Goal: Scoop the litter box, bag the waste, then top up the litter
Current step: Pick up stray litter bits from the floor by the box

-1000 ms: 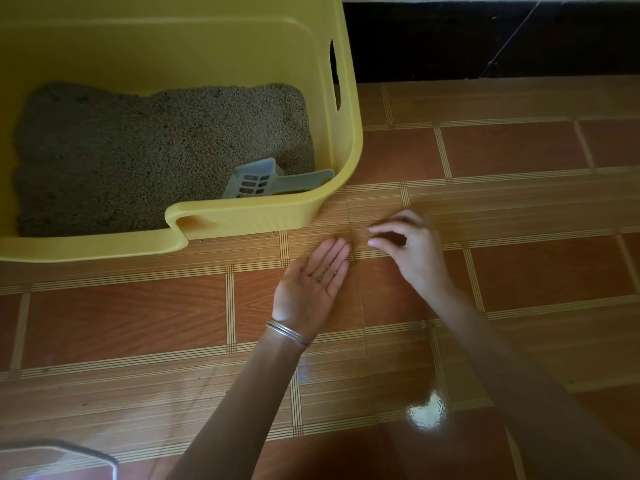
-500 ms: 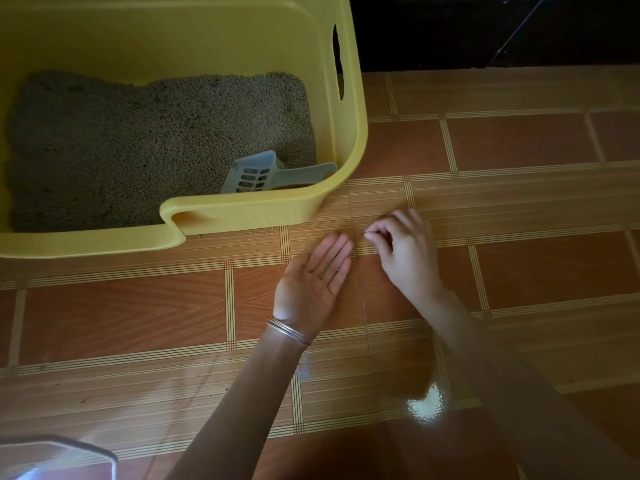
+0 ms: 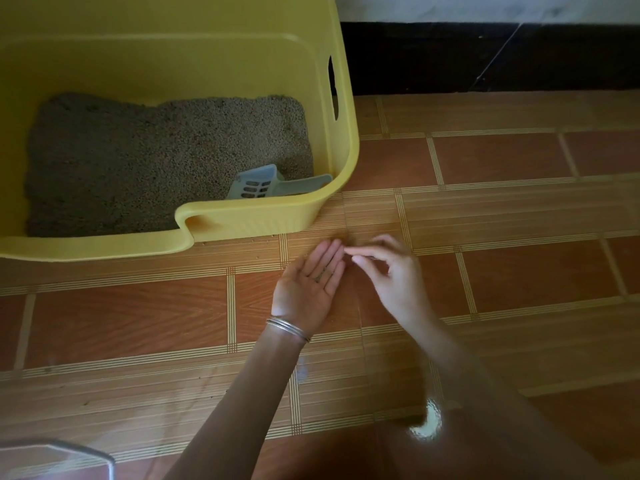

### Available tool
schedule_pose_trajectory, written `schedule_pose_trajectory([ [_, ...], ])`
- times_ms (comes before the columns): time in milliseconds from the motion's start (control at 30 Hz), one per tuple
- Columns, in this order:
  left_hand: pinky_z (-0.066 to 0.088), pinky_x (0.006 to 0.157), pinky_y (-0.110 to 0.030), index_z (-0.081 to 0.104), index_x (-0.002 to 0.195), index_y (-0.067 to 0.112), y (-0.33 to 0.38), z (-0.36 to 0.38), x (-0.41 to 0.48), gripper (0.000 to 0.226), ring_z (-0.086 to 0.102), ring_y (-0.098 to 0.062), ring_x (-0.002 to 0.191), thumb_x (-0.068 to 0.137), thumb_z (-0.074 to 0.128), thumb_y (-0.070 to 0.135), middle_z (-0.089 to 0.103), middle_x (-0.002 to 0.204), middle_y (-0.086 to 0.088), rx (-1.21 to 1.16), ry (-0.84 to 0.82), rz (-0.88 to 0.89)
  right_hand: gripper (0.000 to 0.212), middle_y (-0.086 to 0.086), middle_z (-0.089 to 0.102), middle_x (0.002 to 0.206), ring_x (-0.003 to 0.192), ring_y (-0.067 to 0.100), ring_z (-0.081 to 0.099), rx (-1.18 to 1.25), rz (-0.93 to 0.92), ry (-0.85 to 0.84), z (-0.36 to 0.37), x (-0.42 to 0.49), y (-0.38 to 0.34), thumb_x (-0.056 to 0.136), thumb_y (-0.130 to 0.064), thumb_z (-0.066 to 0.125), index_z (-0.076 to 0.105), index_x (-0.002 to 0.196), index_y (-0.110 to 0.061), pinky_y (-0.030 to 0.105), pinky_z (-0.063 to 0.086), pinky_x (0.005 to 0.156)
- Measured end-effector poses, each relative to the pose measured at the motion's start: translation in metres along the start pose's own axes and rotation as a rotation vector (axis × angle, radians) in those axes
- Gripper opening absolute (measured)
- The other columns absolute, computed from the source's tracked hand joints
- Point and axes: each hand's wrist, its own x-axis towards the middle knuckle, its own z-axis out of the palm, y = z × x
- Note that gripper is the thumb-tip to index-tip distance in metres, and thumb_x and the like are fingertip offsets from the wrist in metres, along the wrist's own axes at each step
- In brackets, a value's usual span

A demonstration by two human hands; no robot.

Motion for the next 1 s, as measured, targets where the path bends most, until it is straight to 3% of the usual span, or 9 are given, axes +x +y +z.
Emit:
schedule_pose_trajectory([
  [133,0.04,0.102,-0.036,0.058,0.116,-0.002,0.0,0.0,0.0,0.044,0.056,-0.027,0.116,0.099,0.027,0.025,0.062,0.122,-0.018,-0.009,0.004,-0.004,0.017,-0.003,0.061,0.084,0.083,0.023,0.059,-0.081,0.128,0.045,-0.014,0.008,0.022,0.077,-0.017,0.072,0.073,0.093,-0.017,0.042,0.049,0.077],
  [233,0.041,0.102,-0.037,0.058,0.115,-0.002,-0.001,0.0,0.0,0.043,0.056,-0.027,0.116,0.099,0.028,0.024,0.062,0.121,-0.018,-0.012,0.004,-0.001,0.021,-0.005,0.06,0.084,0.083,0.024,0.057,-0.11,0.155,0.021,-0.015,0.017,0.033,0.073,-0.02,0.075,0.072,0.093,-0.016,0.046,0.05,0.075],
  [500,0.039,0.103,-0.036,0.056,0.118,-0.002,0.001,-0.003,0.0,0.044,0.056,-0.025,0.118,0.099,0.026,0.024,0.062,0.122,-0.017,-0.013,-0.009,0.024,0.016,-0.001,0.064,0.079,0.078,0.021,0.057,-0.205,0.095,0.022,-0.002,0.028,0.035,0.071,-0.031,0.075,0.073,0.081,-0.019,0.036,0.049,0.067],
  [800,0.039,0.104,-0.035,0.057,0.117,-0.001,-0.001,-0.003,0.001,0.045,0.057,-0.025,0.117,0.099,0.026,0.026,0.061,0.123,-0.016,0.023,-0.027,0.02,0.022,-0.003,0.059,0.073,0.073,0.021,0.053,-0.378,0.013,0.057,0.005,0.02,0.03,0.083,-0.034,0.057,0.066,0.076,-0.015,0.032,0.04,0.067],
  [1000,0.047,0.096,-0.033,0.061,0.109,0.001,-0.001,-0.002,0.002,0.044,0.064,-0.022,0.104,0.1,0.026,0.026,0.068,0.11,-0.014,0.051,0.01,0.033,0.02,-0.002,0.063,0.079,0.082,0.015,0.051,0.019,-0.087,-0.045,0.008,0.02,-0.013,0.081,-0.028,0.061,0.072,0.082,-0.011,0.024,0.04,0.076],
])
